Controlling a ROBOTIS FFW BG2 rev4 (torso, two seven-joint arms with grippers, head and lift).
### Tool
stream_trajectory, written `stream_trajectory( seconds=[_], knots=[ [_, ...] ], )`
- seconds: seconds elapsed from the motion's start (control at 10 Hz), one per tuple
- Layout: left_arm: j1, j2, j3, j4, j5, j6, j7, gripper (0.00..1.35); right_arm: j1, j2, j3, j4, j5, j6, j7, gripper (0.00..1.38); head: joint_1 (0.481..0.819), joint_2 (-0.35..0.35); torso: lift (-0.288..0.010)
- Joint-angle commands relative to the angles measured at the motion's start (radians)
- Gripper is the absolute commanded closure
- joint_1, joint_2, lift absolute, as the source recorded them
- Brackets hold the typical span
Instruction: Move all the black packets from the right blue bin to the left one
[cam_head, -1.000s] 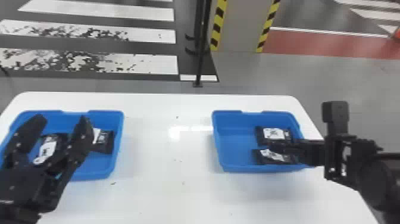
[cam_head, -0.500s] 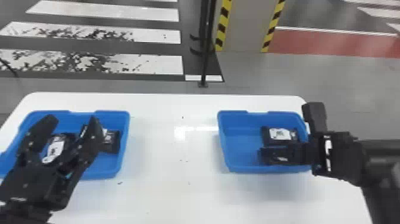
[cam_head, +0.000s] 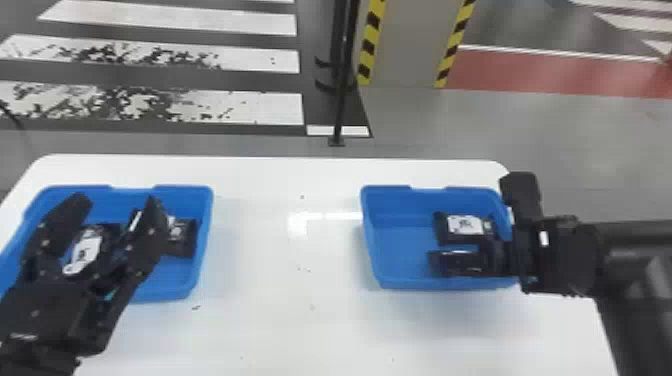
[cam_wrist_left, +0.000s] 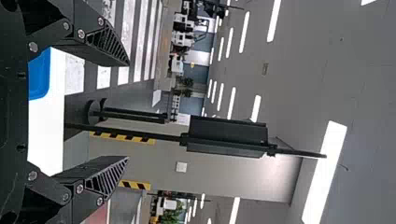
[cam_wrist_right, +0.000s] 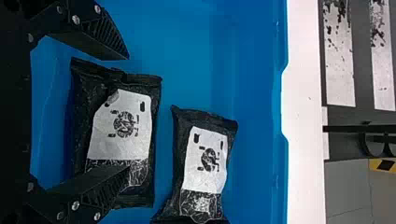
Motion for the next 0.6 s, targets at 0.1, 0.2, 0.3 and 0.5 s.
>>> stream_trajectory(
  seconds=[0.1, 0.2, 0.3, 0.5],
  knots=[
    [-0.001, 0.0, -0.002, 0.003, 0.002, 0.003, -0.002, 0.36, -0.049, -0.008, 0.02, 0.041, 0.014, 0.056, -0.015, 0.2, 0.695, -0.151, -0.14],
    [-0.001, 0.0, -0.002, 0.003, 0.002, 0.003, -0.002, 0.36, -0.061, -0.009, 0.026, 0.044, 0.026, 0.083, -0.021, 0.2, 0.695, -0.156, -0.14],
    [-0.001, 0.0, -0.002, 0.005, 0.002, 0.003, -0.003, 0.36, -0.068, -0.009, 0.03, 0.044, 0.036, 0.125, -0.033, 0.2, 0.695, -0.162, -0.14],
    [-0.003, 0.0, -0.002, 0.01, 0.008, -0.004, -0.003, 0.36, -0.066, -0.008, 0.034, 0.041, 0.06, 0.139, -0.051, 0.2, 0.695, -0.173, -0.14]
  ],
)
